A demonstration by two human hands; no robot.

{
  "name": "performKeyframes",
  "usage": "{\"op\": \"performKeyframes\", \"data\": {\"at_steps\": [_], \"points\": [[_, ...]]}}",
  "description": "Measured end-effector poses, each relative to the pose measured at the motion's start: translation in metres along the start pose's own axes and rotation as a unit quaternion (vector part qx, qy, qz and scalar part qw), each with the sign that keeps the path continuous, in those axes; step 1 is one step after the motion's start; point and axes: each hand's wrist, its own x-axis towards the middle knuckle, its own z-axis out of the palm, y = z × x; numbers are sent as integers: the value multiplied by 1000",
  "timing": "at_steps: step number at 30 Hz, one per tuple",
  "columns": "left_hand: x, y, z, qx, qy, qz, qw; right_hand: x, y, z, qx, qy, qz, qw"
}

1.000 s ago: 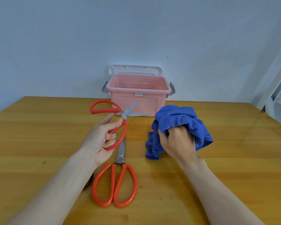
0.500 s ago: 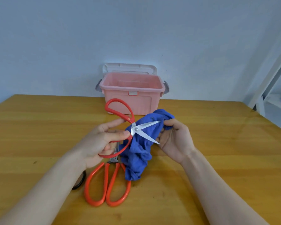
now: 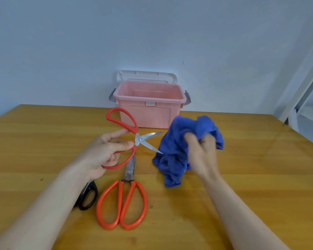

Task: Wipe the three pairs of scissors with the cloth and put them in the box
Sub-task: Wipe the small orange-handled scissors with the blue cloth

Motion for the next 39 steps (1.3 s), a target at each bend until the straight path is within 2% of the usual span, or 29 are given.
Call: {"op": "performKeyframes", "data": {"at_steps": [1,3,5,14,19,22,26,28,31,34,37,39], "points": [[0,-2,4,15,-2,1,1000,-7,1,6,-62,-65,-62,994],[-1,-5,10,30,-3,6,1000,-15,8,16,-171,-176,-169,955],[-2,-6,11,20,-1,9,1000,-17,11,21,-234,-211,-213,925],[-4,-1,8,-46,-21,-6,999,-17,12,23,-327,-174,-297,880],[-6,1,9,-61,-25,-11,998,-10,16,21,-358,-136,-302,873],[-6,1,7,-40,-4,4,999,-3,21,17,-365,-95,-264,888],[-4,1,6,-34,46,48,997,1,19,7,-315,-45,-173,932],[-4,1,8,-39,78,70,994,-5,10,8,-283,-26,-196,938],[-5,-3,15,-48,106,95,989,-17,3,20,-281,-52,-299,911],[-10,-3,25,-77,77,106,988,-26,4,36,-320,-105,-332,881],[-15,-1,31,-108,37,102,988,-29,4,41,-378,-88,-349,853],[-15,1,30,-129,43,99,986,-26,4,39,-404,-69,-354,841]]}}
